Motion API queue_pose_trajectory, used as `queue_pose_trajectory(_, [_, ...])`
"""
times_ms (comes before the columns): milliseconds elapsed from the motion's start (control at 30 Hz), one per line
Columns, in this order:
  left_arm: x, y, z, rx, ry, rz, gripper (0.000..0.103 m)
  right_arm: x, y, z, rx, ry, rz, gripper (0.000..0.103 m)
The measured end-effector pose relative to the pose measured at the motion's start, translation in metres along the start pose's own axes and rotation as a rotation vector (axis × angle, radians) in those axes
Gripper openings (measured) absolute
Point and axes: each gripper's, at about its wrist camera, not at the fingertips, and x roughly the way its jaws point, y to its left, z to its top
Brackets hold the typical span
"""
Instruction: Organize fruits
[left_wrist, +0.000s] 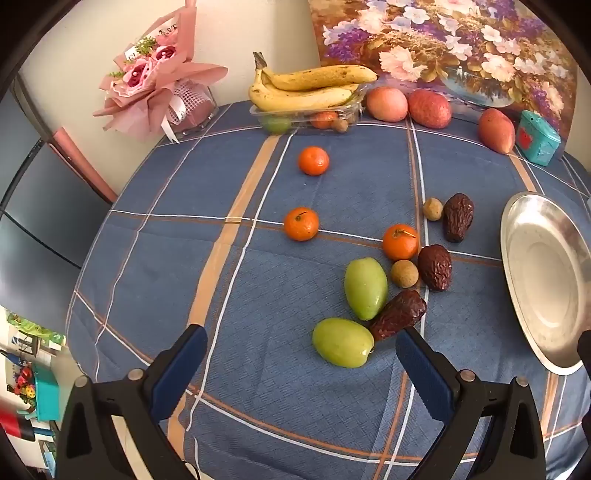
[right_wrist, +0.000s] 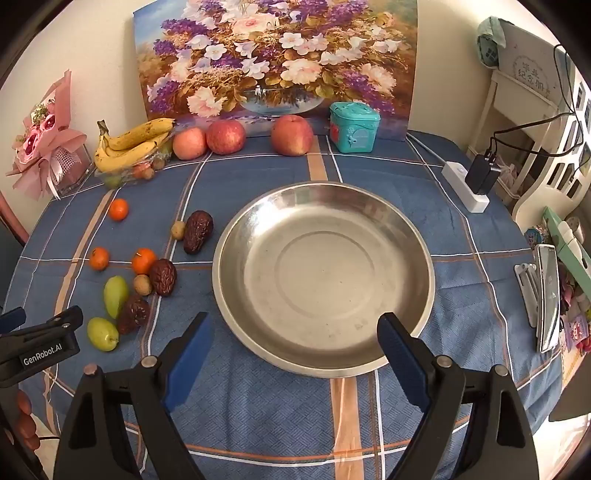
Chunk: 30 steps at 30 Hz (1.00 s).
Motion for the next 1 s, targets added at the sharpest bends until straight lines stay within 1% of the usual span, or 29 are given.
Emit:
queue_pose_trajectory(100, [0.000,0.000,0.000,0.001,0.001,-0.009,0.103,0.000,0.001,0.000,-0.002,-0.001,-0.001,0.090])
queue_pose_trajectory(133, [-0.001,-0.010,0.004,0.004,0.005,-0.016,0.103,0.000,0.002,0.000,-0.002,-0.001,-0.001,0.090])
queue_pose_trajectory(267, [0.000,-0.016,0.009,0.002,0.010,-0.038,0.103,0.000,0.002,0.001,0.002,0.003,-0.003,0.090])
queue_pose_trajectory(300, [0.001,-0.013,0.004,0.003,-0.002,-0.056,0.103,0.002,0.010,0.001,-0.001,0.004,-0.005,0.090])
queue_pose_trajectory(333, [-0.002,-0.005,0.002,0.007,-0.008,-0.070,0.103,0.001,0.009,0.001,0.000,0.003,-0.006,0.090])
queue_pose_trajectory(467, [-0.004,-0.006,0.002,0.005,-0.015,-0.080,0.103,0.001,0.004,0.002,-0.004,0.004,-0.004,0.090])
queue_pose_trajectory(1000, [-0.002,-0.004,0.001,0.018,-0.008,-0.059,0.103,0.000,0.002,0.002,-0.005,0.002,0.005,0.090])
